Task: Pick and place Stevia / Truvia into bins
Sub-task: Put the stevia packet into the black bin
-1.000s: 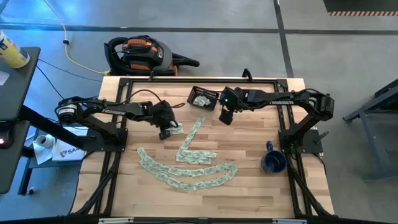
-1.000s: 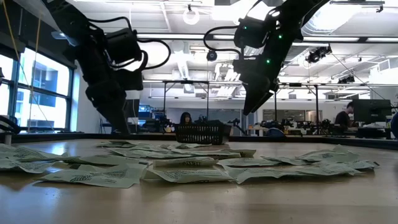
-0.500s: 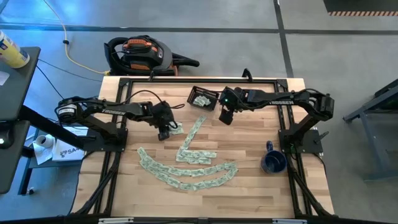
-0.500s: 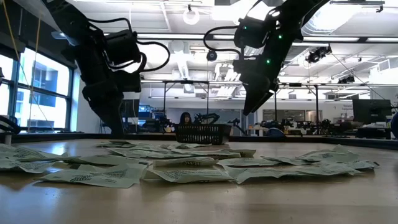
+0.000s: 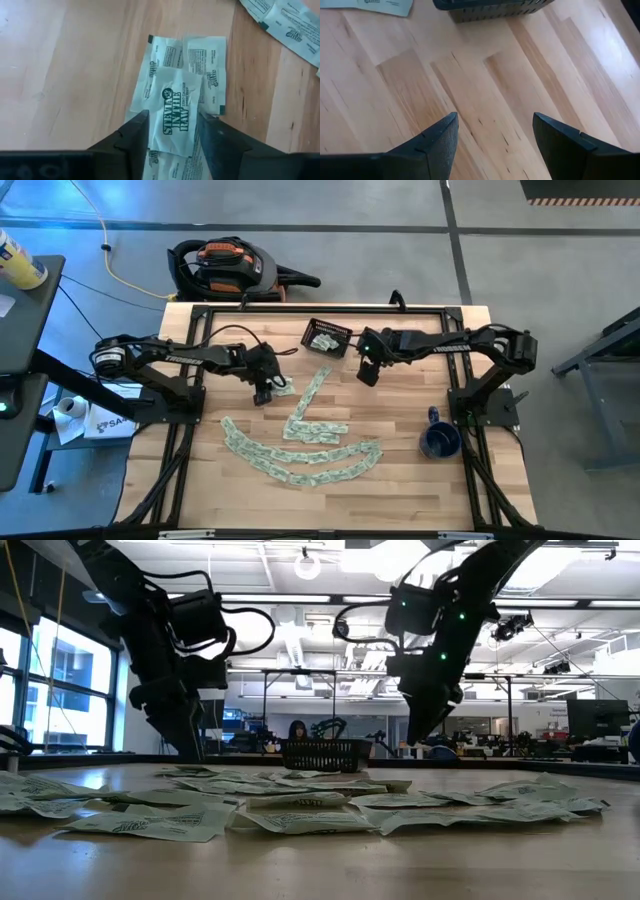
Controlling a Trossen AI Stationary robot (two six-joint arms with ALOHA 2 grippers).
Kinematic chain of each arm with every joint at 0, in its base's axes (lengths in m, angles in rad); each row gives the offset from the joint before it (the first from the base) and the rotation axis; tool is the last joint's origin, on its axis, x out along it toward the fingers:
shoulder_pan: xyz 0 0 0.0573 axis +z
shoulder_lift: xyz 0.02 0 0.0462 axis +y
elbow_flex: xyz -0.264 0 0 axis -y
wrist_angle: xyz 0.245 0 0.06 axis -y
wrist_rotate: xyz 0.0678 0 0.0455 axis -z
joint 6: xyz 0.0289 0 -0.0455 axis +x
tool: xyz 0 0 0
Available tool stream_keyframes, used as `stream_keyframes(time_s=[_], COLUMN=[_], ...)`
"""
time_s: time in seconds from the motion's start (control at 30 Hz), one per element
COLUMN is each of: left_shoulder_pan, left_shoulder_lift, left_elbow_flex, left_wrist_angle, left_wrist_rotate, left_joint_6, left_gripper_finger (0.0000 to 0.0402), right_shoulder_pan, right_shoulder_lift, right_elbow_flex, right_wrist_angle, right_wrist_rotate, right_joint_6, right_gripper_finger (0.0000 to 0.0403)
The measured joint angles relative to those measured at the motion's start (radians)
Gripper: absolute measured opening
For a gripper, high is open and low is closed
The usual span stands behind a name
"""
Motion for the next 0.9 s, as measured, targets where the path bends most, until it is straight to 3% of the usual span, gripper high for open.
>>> stream_keyframes(time_s=[0.27, 0.63, 0.9], left_shoulder_pan=[-0.014, -0.080, -0.079], left_shoulder_lift=[0.000, 0.000, 0.042], left_elbow_flex=[0.000, 0.000, 0.000], left_wrist_angle=[0.000, 0.001, 0.007], left_wrist_rotate=[0.013, -0.110, -0.118], left_joint_6=[0.001, -0.006, -0.006], left_gripper_finger=[0.0163, 0.0220, 0.0201], right_shoulder_pan=[-0.001, -0.001, -0.001], right_shoulder_lift=[0.000, 0.000, 0.000], right_elbow_flex=[0.000, 0.000, 0.000], right_wrist_angle=[0.034, 0.034, 0.034], right_wrist_rotate=[0.000, 0.011, 0.019], right_joint_6=[0.000, 0.000, 0.000], right_gripper_finger=[0.0245, 0.0245, 0.0245])
